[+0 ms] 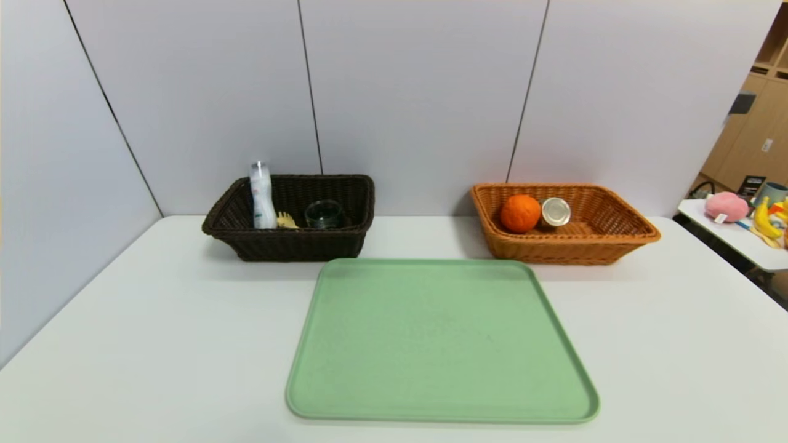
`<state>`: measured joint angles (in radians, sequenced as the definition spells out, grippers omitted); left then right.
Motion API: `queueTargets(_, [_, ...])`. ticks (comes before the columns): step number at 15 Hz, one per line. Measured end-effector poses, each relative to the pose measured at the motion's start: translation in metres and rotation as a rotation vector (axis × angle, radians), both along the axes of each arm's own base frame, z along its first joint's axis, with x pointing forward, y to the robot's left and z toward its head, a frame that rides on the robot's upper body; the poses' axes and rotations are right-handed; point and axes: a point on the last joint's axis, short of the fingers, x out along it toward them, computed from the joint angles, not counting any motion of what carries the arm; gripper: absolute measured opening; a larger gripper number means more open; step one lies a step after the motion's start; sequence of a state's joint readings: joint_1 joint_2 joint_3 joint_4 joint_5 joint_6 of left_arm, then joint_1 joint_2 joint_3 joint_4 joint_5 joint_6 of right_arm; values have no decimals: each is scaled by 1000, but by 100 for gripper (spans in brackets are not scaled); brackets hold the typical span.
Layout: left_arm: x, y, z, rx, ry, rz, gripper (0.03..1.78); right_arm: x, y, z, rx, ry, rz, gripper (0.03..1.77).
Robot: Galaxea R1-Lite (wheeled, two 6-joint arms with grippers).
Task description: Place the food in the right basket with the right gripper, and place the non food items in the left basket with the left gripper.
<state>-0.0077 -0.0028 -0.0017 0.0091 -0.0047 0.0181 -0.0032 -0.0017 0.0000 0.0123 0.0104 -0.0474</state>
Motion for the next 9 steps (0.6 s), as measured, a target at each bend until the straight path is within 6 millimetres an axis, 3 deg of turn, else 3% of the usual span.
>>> queueTargets(9, [0,0,0,0,1,0,169,0,0,0,19,-1,-9,171])
